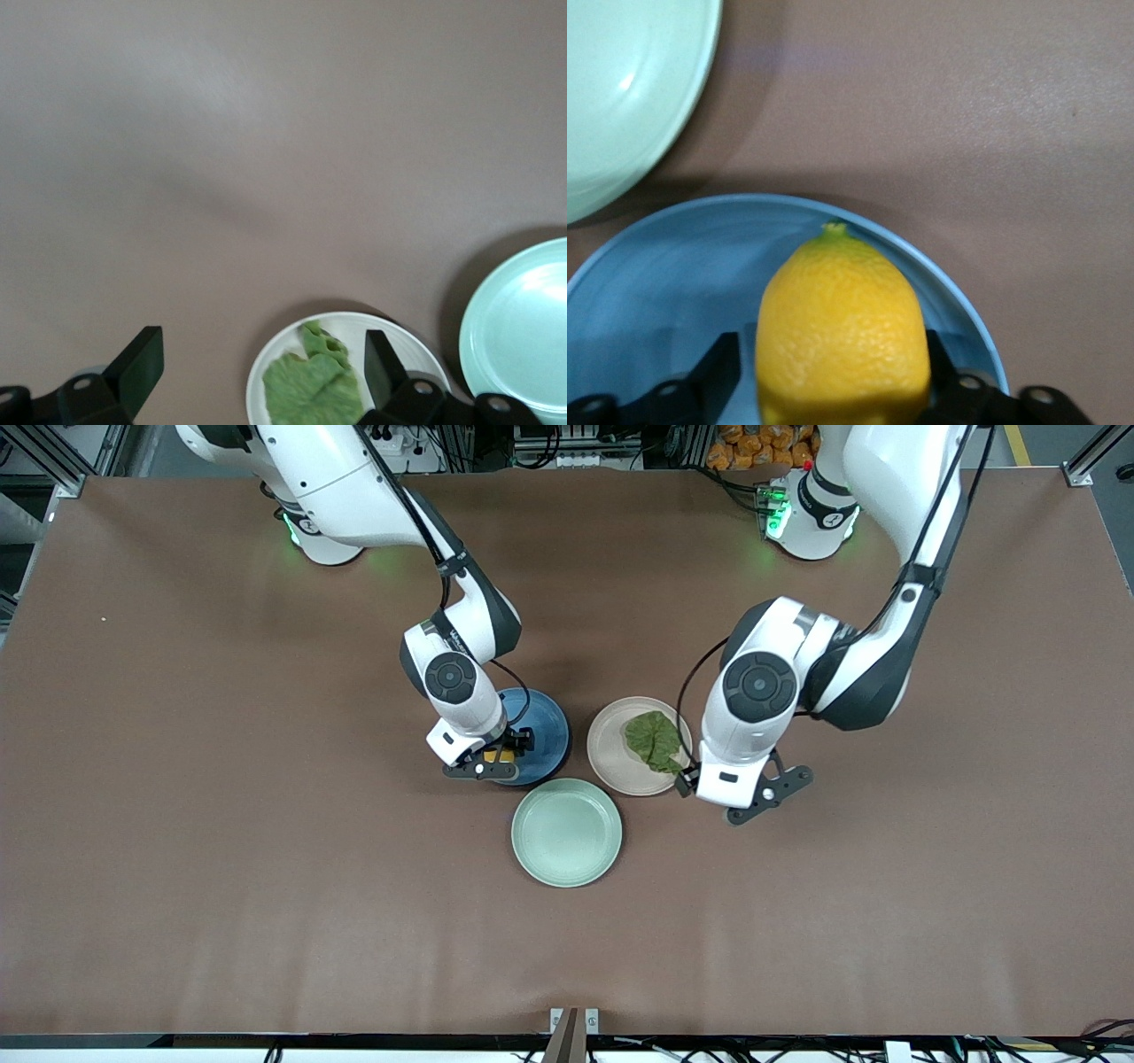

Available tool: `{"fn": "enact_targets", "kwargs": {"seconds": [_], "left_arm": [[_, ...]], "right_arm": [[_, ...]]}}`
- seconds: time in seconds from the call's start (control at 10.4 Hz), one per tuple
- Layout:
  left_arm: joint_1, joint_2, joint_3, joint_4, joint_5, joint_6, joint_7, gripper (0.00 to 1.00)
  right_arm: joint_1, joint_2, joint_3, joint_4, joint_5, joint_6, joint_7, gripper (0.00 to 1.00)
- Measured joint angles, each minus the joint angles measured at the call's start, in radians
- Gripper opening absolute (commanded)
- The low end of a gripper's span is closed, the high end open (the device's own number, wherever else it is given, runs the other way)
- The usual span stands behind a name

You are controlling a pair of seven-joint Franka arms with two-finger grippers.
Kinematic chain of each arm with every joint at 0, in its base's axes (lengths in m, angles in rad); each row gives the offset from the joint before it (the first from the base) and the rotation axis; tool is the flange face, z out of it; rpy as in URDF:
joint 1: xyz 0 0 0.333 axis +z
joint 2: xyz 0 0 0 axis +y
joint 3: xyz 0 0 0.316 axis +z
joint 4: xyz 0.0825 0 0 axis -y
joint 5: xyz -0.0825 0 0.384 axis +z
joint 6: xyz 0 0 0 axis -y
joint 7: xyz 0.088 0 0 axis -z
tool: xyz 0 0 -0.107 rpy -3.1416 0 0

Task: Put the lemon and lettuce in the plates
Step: 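Lower the lettuce onto the beige plate and open the left gripper, then open the right gripper over the blue plate while the left gripper withdraws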

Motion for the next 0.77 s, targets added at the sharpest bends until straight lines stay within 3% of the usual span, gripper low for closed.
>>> {"fn": "enact_targets", "kwargs": {"seconds": [0.38,0.77], "left_arm": [[0.116,-0.112,0.004,0.0,0.002,-0.103,0.3,1.0],[0.191,-0.189,0.002,0.0,-0.006,-0.173,0.466,1.0]], "right_arm": [[-0.002,0.0,0.0,0.051,0.0,-0.011,0.0,1.0],[-0.013,-0.001,-0.024,0.162,-0.004,-0.177,-0.094,1.0]]}}
